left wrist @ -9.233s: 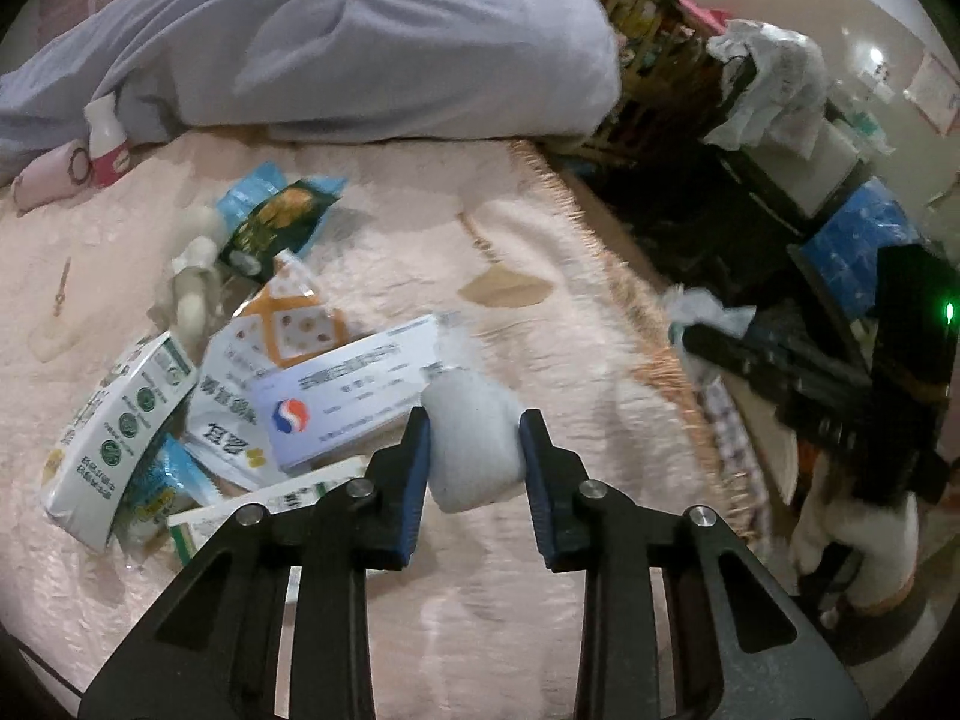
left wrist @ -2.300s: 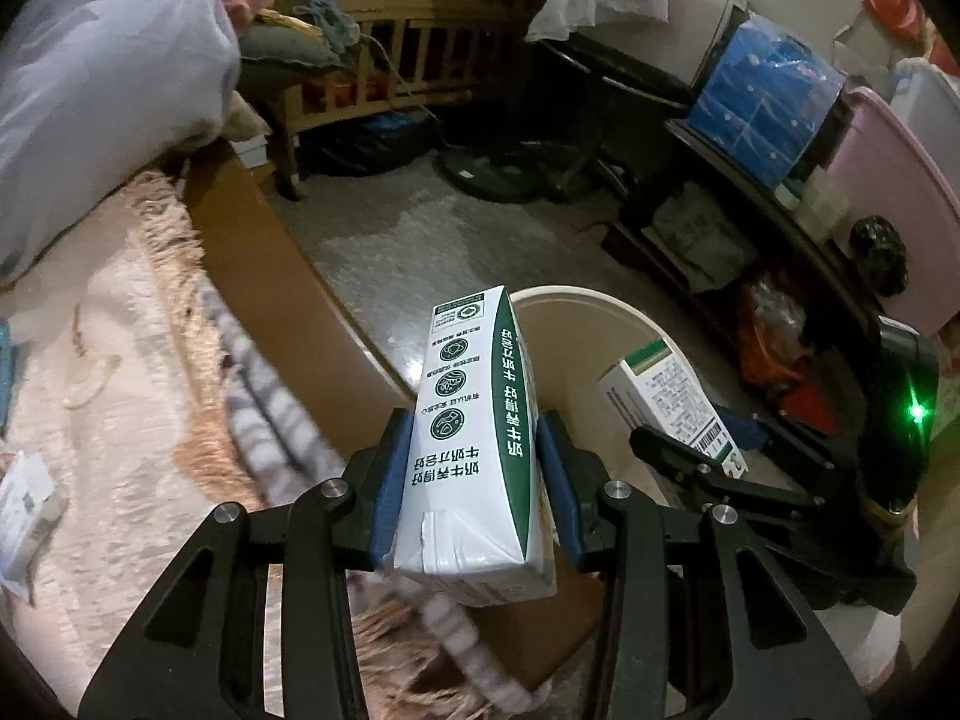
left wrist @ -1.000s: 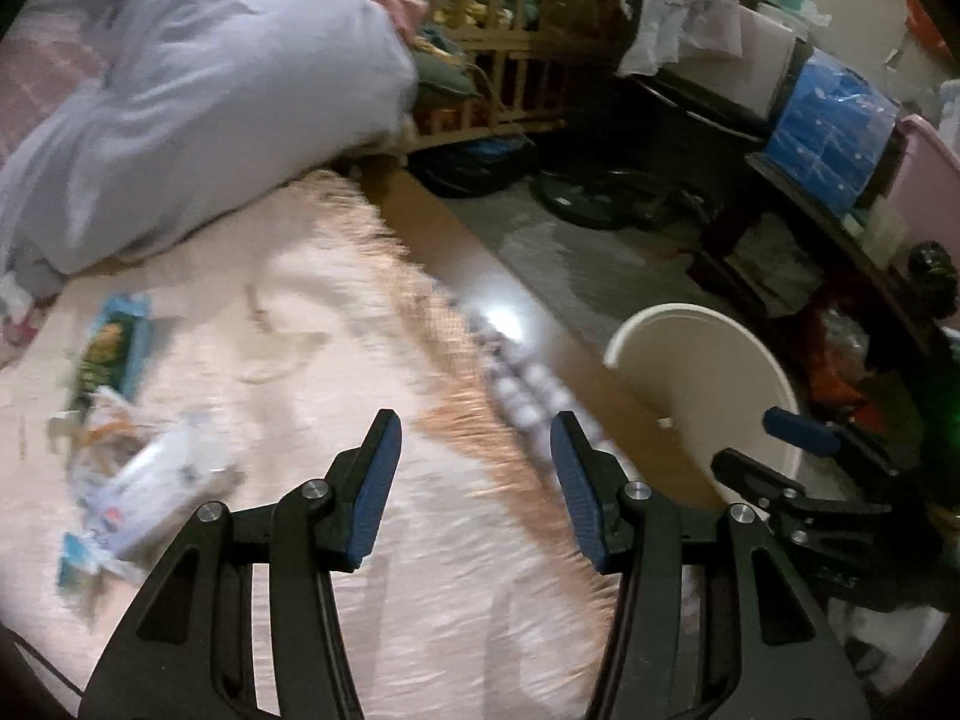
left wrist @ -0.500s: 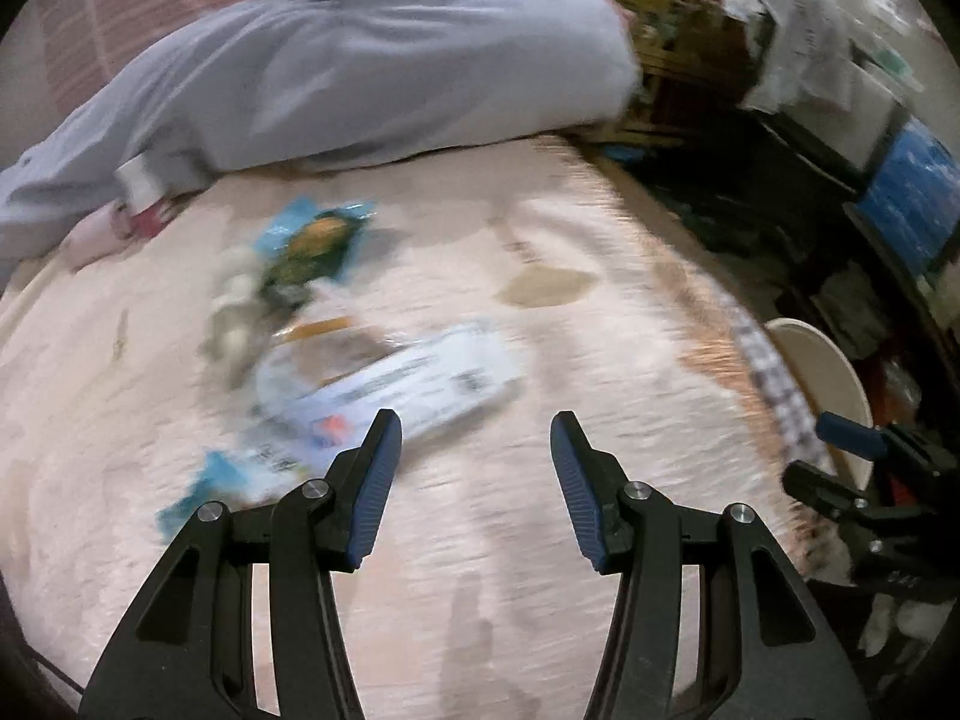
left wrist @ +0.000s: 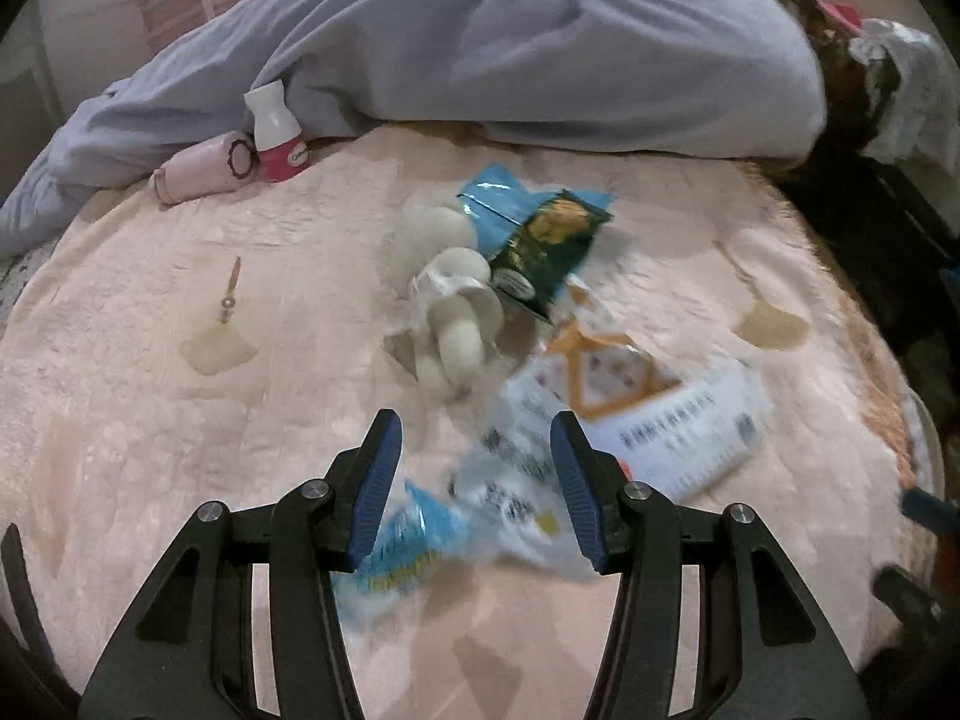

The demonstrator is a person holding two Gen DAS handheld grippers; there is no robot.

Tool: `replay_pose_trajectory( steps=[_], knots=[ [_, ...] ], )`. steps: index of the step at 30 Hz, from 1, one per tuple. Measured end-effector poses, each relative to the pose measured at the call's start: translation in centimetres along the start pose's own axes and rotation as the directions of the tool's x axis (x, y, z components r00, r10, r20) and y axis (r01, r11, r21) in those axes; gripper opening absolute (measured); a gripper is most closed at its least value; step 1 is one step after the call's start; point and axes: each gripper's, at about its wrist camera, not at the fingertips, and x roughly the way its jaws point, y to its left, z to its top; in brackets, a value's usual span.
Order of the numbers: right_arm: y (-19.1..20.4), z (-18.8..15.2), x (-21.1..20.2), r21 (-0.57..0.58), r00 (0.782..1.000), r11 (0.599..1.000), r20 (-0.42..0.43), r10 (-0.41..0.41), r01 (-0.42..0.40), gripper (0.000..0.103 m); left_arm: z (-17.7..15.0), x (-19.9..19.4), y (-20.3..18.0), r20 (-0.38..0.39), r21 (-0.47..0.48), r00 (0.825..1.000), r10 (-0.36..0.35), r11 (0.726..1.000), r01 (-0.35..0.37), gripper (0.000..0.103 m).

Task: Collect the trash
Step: 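Move both tools back over the bed toward the remaining trash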

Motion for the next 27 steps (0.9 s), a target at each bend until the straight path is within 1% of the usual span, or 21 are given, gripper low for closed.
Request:
replay_pose_trajectory(
  steps=[1, 3, 6, 9, 10, 11, 14, 15, 17, 20, 22, 24, 27],
  knots=[
    [-0.2, -0.1, -0.1, 0.0, 1.0, 1.0, -0.002, -0.005, 0.005, 0.07, 0.3, 0.9, -0.3, -0.009, 0.01, 1.0, 0.017, 1.0, -0.017, 0.05],
    [-0.8, -0.1, -0.2, 0.01, 1.0, 1.0, -0.002, -0.015, 0.015, 0.07, 0.5, 1.8, -0.7, -0.032, 0.026, 0.999, 0.016, 1.0, -0.015, 0.049],
    [-1.9, -0.1, -0.6, 0.034, 1.0, 0.999, 0.003, -0.029, 0.029, 0.07, -0.2, 2.3, -2.4, -0.074, 0.059, 0.996, -0.05, 0.997, 0.054, 0.049],
    [-3.3, -0.1, -1.1, 0.067, 0.999, 0.997, 0.014, -0.039, 0.038, 0.07, -1.9, 1.6, -5.2, -0.076, 0.17, 0.996, -0.048, 0.984, 0.06, 0.049],
    [-3.6, 0.0, -1.1, 0.073, 0.999, 0.997, 0.016, -0.04, 0.039, 0.07, -2.3, 1.2, -5.9, -0.083, 0.194, 0.994, -0.074, 0.977, 0.089, 0.049],
    [-4.0, 0.1, -1.2, 0.085, 0.999, 0.996, 0.018, -0.043, 0.042, 0.07, -2.7, 0.5, -6.6, -0.09, 0.204, 0.989, -0.117, 0.97, 0.133, 0.049],
    [-4.5, 0.4, -1.4, 0.1, 0.998, 0.994, 0.025, -0.052, 0.049, 0.07, -3.0, -1.4, -7.2, -0.078, 0.21, 0.98, -0.181, 0.958, 0.194, 0.049],
    [-4.5, 0.4, -1.5, 0.103, 0.998, 0.993, 0.026, -0.052, 0.049, 0.071, -2.9, -1.8, -7.2, -0.083, 0.2, 0.975, -0.208, 0.955, 0.221, 0.049],
    [-4.4, 0.7, -1.6, 0.1, 0.998, 0.994, 0.027, -0.051, 0.048, 0.071, -2.6, -2.5, -6.9, -0.086, 0.185, 0.968, -0.237, 0.951, 0.25, 0.049],
    [-3.9, 0.9, -1.8, 0.097, 0.999, 0.994, 0.03, -0.046, 0.042, 0.071, -2.4, -3.0, -6.4, -0.05, 0.212, 0.979, -0.196, 0.956, 0.202, 0.049],
    [-3.3, 0.9, -1.7, 0.086, 0.999, 0.996, 0.026, -0.03, 0.028, 0.072, -2.6, -3.3, -5.5, -0.049, 0.203, 0.981, -0.189, 0.96, 0.195, 0.049],
    [-2.6, 0.9, -1.6, 0.063, 0.999, 0.997, 0.02, -0.035, 0.033, 0.072, -2.8, -3.4, -4.4, -0.054, 0.186, 0.981, -0.184, 0.964, 0.191, 0.049],
    [-2.0, 0.6, -1.4, 0.038, 1.0, 0.999, -0.006, -0.029, 0.029, 0.073, -3.3, -3.2, -2.4, -0.041, 0.177, 0.989, -0.143, 0.973, 0.148, 0.049]
  ],
)
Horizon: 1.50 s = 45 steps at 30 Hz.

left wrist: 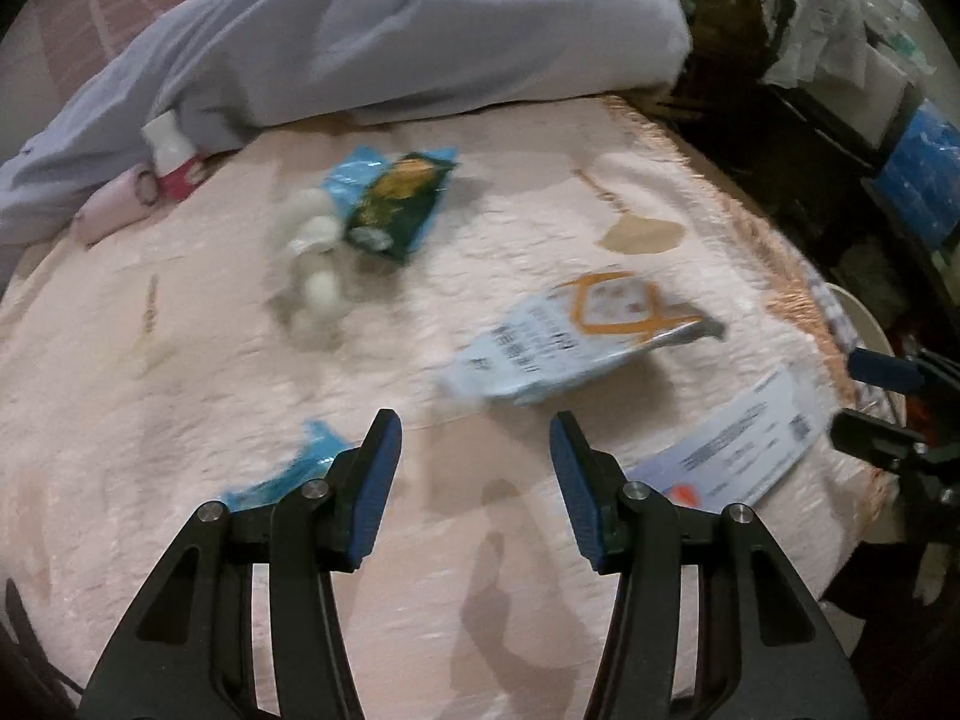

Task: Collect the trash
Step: 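Move both tools back over the bed toward the remaining trash, then grasp the white medicine box with the right tool while the left tool grasps the blue milk candy wrapper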

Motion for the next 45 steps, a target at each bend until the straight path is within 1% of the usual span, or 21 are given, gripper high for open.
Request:
replay_pose_trajectory(
  steps=[2, 6, 9, 11, 12, 14, 16, 17, 19, 20, 21, 24, 26, 27, 29, 32, 35, 37, 40, 42, 45],
  knots=[
    [0.3, -0.4, 0.1, -0.006, 1.0, 1.0, -0.018, 0.014, -0.014, 0.073, -0.6, -0.3, 1.4, 0.001, -0.013, 1.0, 0.03, 0.999, -0.03, 0.049],
    [1.3, -1.4, 0.1, -0.052, 0.997, 0.998, -0.074, 0.035, -0.039, 0.073, -1.8, -1.2, 4.0, 0.0, -0.068, 0.999, 0.046, 0.997, -0.045, 0.049],
    [1.2, -2.3, 0.3, -0.074, 0.992, 0.997, -0.121, 0.023, -0.033, 0.073, -2.6, -1.7, 5.7, -0.001, -0.094, 0.998, 0.068, 0.993, -0.067, 0.05],
    [0.7, -2.2, 1.0, -0.075, 0.99, 0.997, -0.142, -0.019, 0.008, 0.073, -3.1, -1.7, 6.6, -0.011, -0.112, 0.997, 0.078, 0.991, -0.078, 0.05],
    [0.3, -1.7, 1.5, -0.07, 0.989, 0.997, -0.137, -0.052, 0.042, 0.073, -3.3, -1.7, 6.9, -0.015, -0.12, 0.997, 0.081, 0.989, -0.082, 0.05],
    [-0.2, -0.1, 2.6, -0.053, 0.991, 0.996, -0.106, -0.082, 0.077, 0.073, -3.7, -1.6, 7.7, -0.029, -0.152, 0.997, 0.075, 0.985, -0.079, 0.05],
    [-0.9, 1.8, 3.9, -0.016, 0.991, 0.993, -0.07, -0.117, 0.116, 0.073, -4.1, -1.8, 8.4, -0.031, -0.177, 0.998, 0.055, 0.982, -0.06, 0.05],
    [-1.2, 2.4, 4.4, 0.0, 0.989, 0.991, -0.067, -0.13, 0.13, 0.073, -4.4, -2.1, 8.7, -0.023, -0.188, 0.999, 0.04, 0.981, -0.044, 0.05],
    [-1.4, 3.3, 4.6, 0.042, 0.991, 0.992, -0.071, -0.113, 0.116, 0.073, -4.7, -2.5, 9.1, -0.013, -0.192, 1.0, 0.027, 0.981, -0.029, 0.05],
    [-1.2, 3.3, 4.0, 0.063, 0.996, 0.994, -0.048, -0.081, 0.084, 0.073, -4.8, -2.5, 9.3, -0.012, -0.192, 1.0, 0.024, 0.981, -0.026, 0.05],
    [-0.9, 3.3, 3.7, 0.065, 0.997, 0.995, -0.039, -0.069, 0.071, 0.073, -4.9, -2.6, 9.5, -0.013, -0.194, 1.0, 0.022, 0.981, -0.024, 0.05],
    [1.1, 2.8, 2.8, 0.025, 0.999, 0.999, -0.035, -0.041, 0.042, 0.073, -5.0, -2.4, 10.2, -0.019, -0.207, 1.0, 0.025, 0.978, -0.028, 0.05],
    [2.9, 2.7, 3.1, -0.01, 0.999, 0.999, -0.037, -0.04, 0.04, 0.073, -5.1, -2.3, 10.5, -0.02, -0.219, 1.0, 0.022, 0.975, -0.026, 0.05],
    [3.8, 2.8, 3.6, -0.027, 0.998, 0.998, -0.036, -0.052, 0.051, 0.073, -5.1, -2.4, 10.6, -0.015, -0.228, 1.0, 0.019, 0.974, -0.022, 0.05],
    [5.8, 3.1, 4.7, -0.073, 0.993, 0.991, -0.027, -0.113, 0.111, 0.073, -5.3, -2.5, 10.6, -0.008, -0.234, 1.0, 0.018, 0.972, -0.019, 0.05],
    [8.6, 3.8, 6.2, -0.146, 0.989, 0.979, 0.002, -0.145, 0.144, 0.073, -5.4, -2.3, 10.5, -0.009, -0.226, 1.0, 0.026, 0.974, -0.028, 0.05],
    [10.2, 3.5, 8.5, -0.248, 0.973, 0.943, -0.014, -0.232, 0.221, 0.073, -5.3, -2.1, 10.1, 0.0, -0.194, 0.999, 0.038, 0.98, -0.037, 0.051],
    [10.1, 2.6, 8.7, -0.291, 0.963, 0.923, -0.019, -0.268, 0.251, 0.073, -5.3, -1.9, 9.9, 0.009, -0.169, 0.999, 0.048, 0.984, -0.046, 0.053],
    [8.9, 1.2, 7.0, -0.33, 0.951, 0.899, -0.011, -0.309, 0.288, 0.073, -4.9, -1.3, 9.4, 0.017, -0.111, 0.999, 0.037, 0.993, -0.035, 0.054],
    [7.4, 0.6, 5.9, -0.323, 0.947, 0.9, -0.027, -0.319, 0.294, 0.073, -4.6, -0.6, 8.9, 0.015, -0.063, 1.0, 0.021, 0.998, -0.02, 0.055],
    [4.9, 0.1, 3.9, -0.264, 0.968, 0.937, -0.042, -0.248, 0.229, 0.073, -4.3, 0.6, 8.2, -0.014, -0.002, 1.0, 0.001, 1.0, -0.001, 0.057]
  ],
)
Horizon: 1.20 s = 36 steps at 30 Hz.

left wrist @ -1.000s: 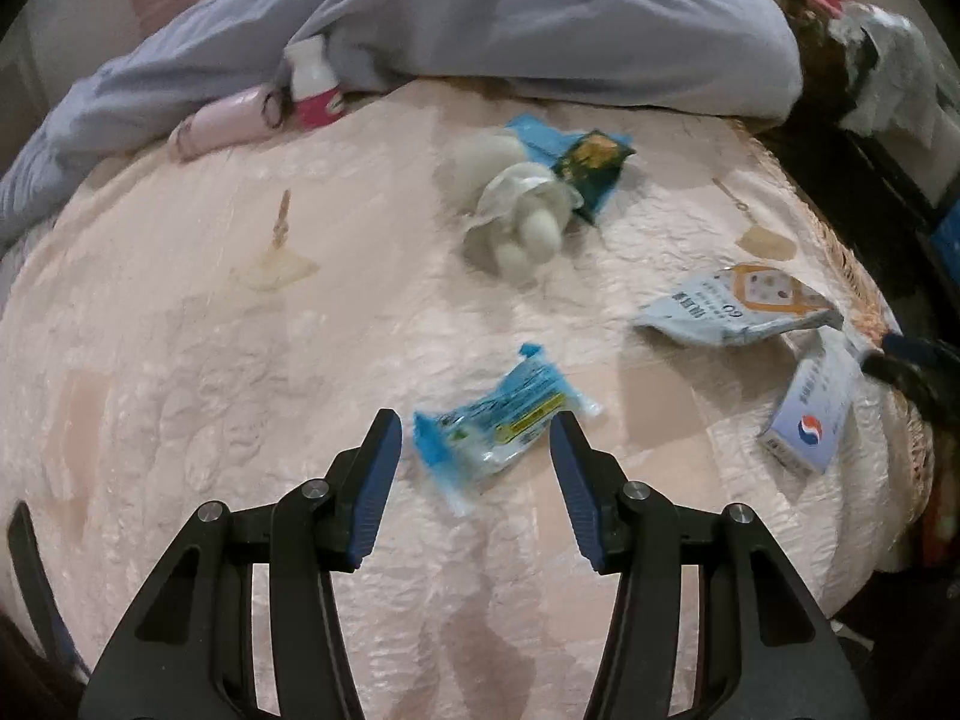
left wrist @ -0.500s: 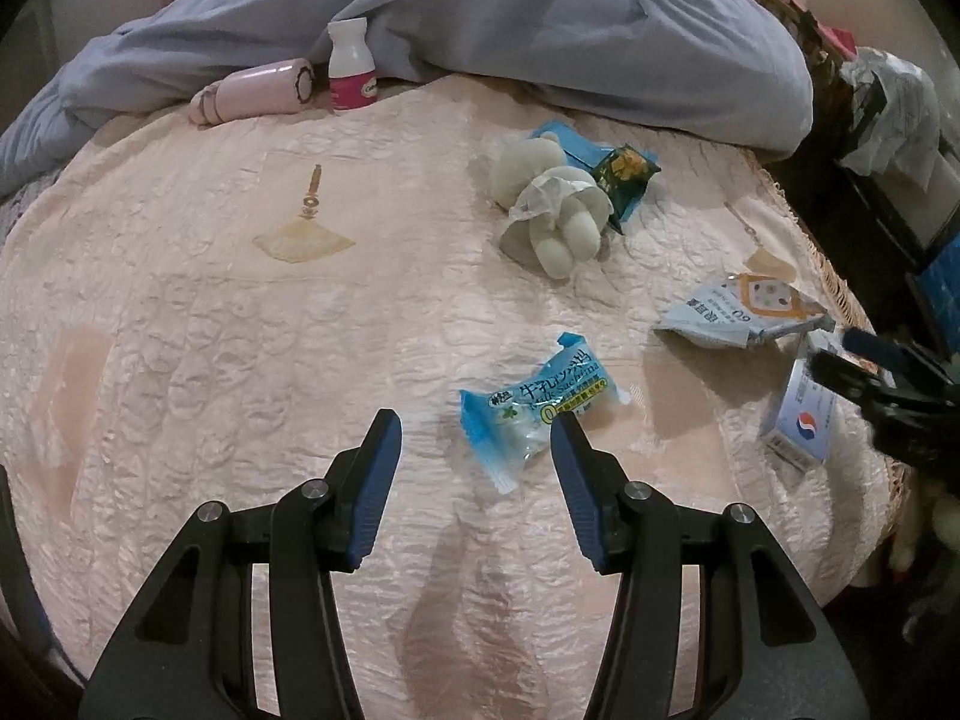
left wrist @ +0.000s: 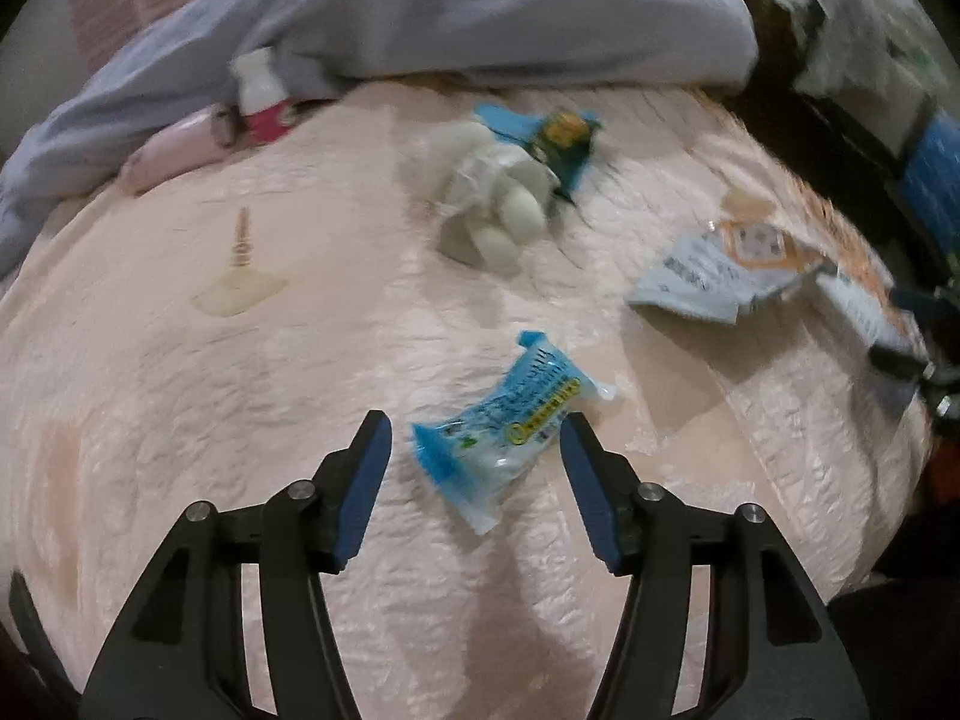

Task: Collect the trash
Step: 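Grasp the white medicine box with the right tool while the left tool grasps the blue milk candy wrapper, then carry the medicine box and candy wrapper over the white bucket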

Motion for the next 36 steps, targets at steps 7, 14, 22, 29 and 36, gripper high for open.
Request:
replay_pose_trajectory(
  steps=[7, 14, 22, 29, 36],
  knots=[
    [-2.7, -0.8, 0.0, 0.123, 0.999, 0.991, 0.008, 0.045, -0.046, 0.08, 0.7, 2.2, -1.6, -0.035, 0.094, 0.999, 0.023, 0.995, -0.02, 0.057],
    [-2.0, 1.1, 2.2, 0.126, 0.993, 0.985, 0.007, 0.12, -0.12, 0.08, 1.1, 3.4, -1.3, -0.076, 0.025, 0.997, -0.015, 1.0, 0.017, 0.041],
    [-4.2, -1.6, 0.5, 0.196, 0.981, 0.962, 0.049, 0.187, -0.193, 0.048, 1.0, 0.1, -2.1, -0.028, -0.052, 0.997, -0.068, 0.996, 0.066, 0.035],
    [-6.6, -3.3, -3.8, 0.218, 0.977, 0.957, 0.13, 0.169, -0.194, 0.048, 2.5, -3.4, -6.9, 0.023, -0.019, 0.99, -0.141, 0.99, 0.141, 0.035],
    [-10.2, -5.5, -6.1, 0.27, 0.98, 0.95, 0.159, 0.115, -0.156, 0.048, 4.7, -4.7, -13.3, 0.028, 0.068, 0.982, -0.188, 0.98, 0.186, 0.035]
  ],
)
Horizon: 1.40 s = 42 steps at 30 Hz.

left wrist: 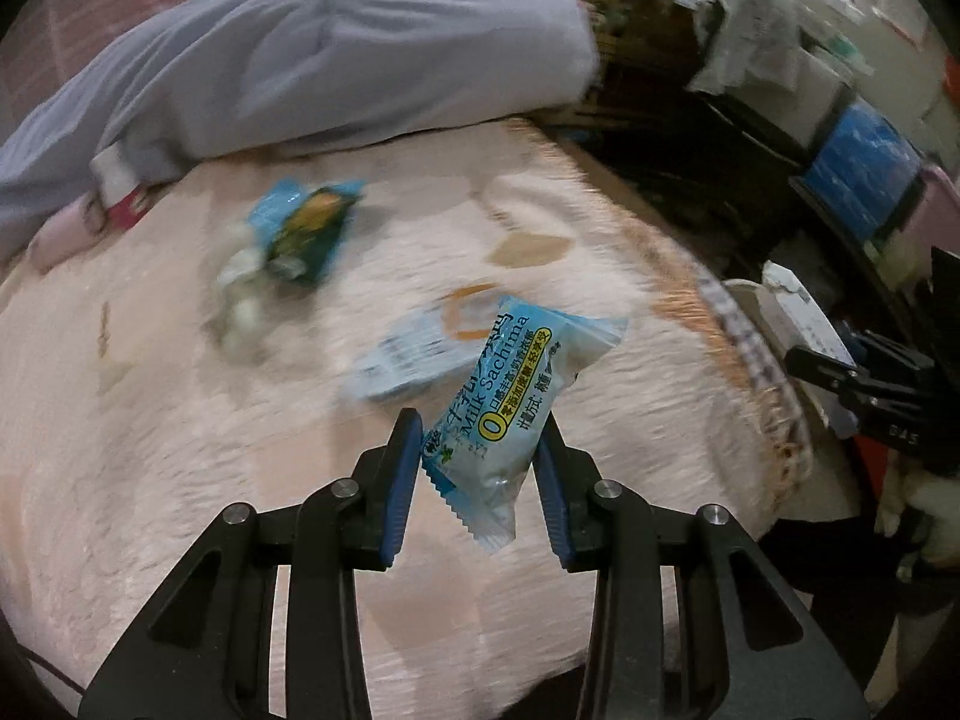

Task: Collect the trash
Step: 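Carry the medicine box and candy wrapper over the white bucket, then open both tools to drop the items into the bucket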

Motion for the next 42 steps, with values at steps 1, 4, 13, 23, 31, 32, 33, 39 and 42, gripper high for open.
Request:
replay_pose_trajectory(
  steps=[1, 4, 13, 23, 31, 32, 33, 39, 42],
  knots=[
    [-0.7, -0.2, -0.5, 0.011, 1.0, 1.0, 0.006, -0.01, 0.009, 0.048, 0.5, 0.3, -1.4, 0.0, 0.02, 1.0, -0.009, 1.0, 0.009, 0.035],
    [-2.6, -0.6, -1.5, 0.036, 0.999, 0.999, 0.013, -0.037, 0.036, 0.048, 1.4, 0.9, -4.2, -0.004, 0.062, 1.0, -0.031, 0.998, 0.031, 0.035],
    [-9.1, -2.3, -3.8, 0.131, 0.992, 0.983, 0.009, -0.128, 0.126, 0.048, 4.4, 3.5, -13.3, -0.033, 0.189, 0.995, -0.095, 0.977, 0.1, 0.035],
    [-15.8, -5.0, -4.5, 0.25, 0.979, 0.947, -0.025, -0.204, 0.203, 0.048, 5.8, 7.2, -20.8, -0.123, 0.217, 0.973, -0.198, 0.951, 0.221, 0.035],
    [-19.5, -6.7, -3.7, 0.331, 0.97, 0.912, -0.063, -0.236, 0.244, 0.048, 6.5, 10.2, -25.5, -0.185, 0.174, 0.946, -0.267, 0.938, 0.299, 0.035],
    [-19.8, -6.8, -3.7, 0.337, 0.969, 0.909, -0.063, -0.239, 0.246, 0.048, 6.6, 10.6, -25.9, -0.19, 0.169, 0.943, -0.272, 0.937, 0.305, 0.035],
    [-20.1, -6.8, -3.7, 0.34, 0.968, 0.907, -0.063, -0.242, 0.249, 0.048, 6.6, 10.8, -26.2, -0.193, 0.164, 0.941, -0.277, 0.937, 0.309, 0.035],
    [-21.4, -6.8, -3.6, 0.367, 0.957, 0.886, -0.053, -0.284, 0.283, 0.057, 7.0, 12.1, -27.2, -0.199, 0.118, 0.925, -0.325, 0.929, 0.352, 0.051],
    [-21.5, -7.0, -3.6, 0.378, 0.954, 0.879, -0.049, -0.296, 0.292, 0.076, 7.0, 11.9, -27.0, -0.192, 0.116, 0.928, -0.321, 0.931, 0.346, 0.051]
  ],
)
